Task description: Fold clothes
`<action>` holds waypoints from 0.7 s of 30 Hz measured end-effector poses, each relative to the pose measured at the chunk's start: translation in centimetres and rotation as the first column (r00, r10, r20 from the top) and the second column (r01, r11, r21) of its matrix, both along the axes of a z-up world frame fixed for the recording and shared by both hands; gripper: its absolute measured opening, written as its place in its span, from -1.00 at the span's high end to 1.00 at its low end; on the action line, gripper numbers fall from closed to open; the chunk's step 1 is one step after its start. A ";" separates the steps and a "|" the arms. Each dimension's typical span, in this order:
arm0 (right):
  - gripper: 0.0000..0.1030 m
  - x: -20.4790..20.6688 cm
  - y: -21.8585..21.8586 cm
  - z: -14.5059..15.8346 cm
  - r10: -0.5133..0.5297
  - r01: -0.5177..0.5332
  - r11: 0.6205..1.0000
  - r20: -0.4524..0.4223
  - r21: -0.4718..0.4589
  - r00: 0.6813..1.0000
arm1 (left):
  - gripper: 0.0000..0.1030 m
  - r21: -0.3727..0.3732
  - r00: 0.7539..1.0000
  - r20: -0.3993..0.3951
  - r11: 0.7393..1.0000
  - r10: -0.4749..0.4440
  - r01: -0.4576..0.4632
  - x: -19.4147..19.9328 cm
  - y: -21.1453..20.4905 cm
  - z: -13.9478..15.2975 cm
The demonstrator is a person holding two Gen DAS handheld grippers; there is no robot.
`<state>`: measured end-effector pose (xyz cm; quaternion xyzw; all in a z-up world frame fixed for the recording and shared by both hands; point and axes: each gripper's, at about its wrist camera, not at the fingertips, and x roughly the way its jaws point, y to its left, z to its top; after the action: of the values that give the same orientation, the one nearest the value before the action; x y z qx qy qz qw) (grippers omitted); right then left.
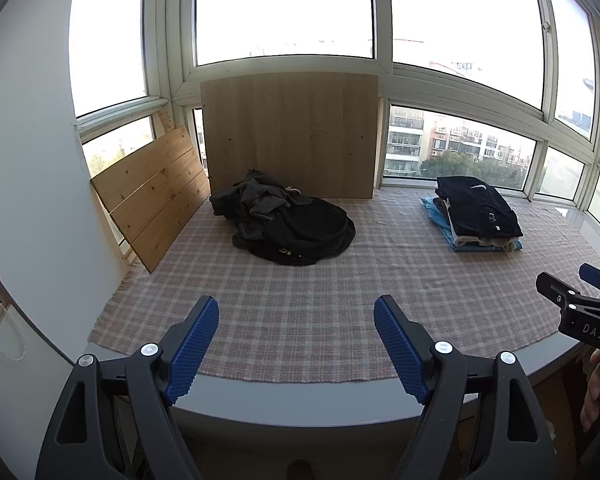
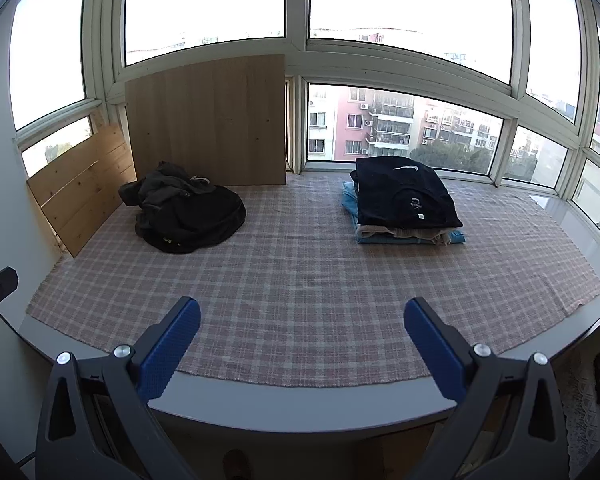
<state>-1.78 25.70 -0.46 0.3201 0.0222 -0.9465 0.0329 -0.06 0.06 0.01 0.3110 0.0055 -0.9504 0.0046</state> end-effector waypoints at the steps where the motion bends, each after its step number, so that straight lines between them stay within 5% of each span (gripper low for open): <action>1: -1.00 0.1 -0.1 0.1 -0.003 0.003 1.000 -0.002 0.000 1.000 | -0.53 0.000 1.000 0.001 1.000 -0.001 0.001 -0.1 0.1 0.0; 21: -1.00 -0.1 0.0 -0.3 0.025 -0.025 1.000 0.004 -0.006 1.000 | -0.53 -0.022 1.000 -0.004 1.000 -0.014 0.014 -0.1 0.5 -0.1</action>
<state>-1.88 25.66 -0.79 0.3217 0.0231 -0.9454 0.0457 -0.13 0.59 -0.07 0.3091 -0.0070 -0.9510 0.0014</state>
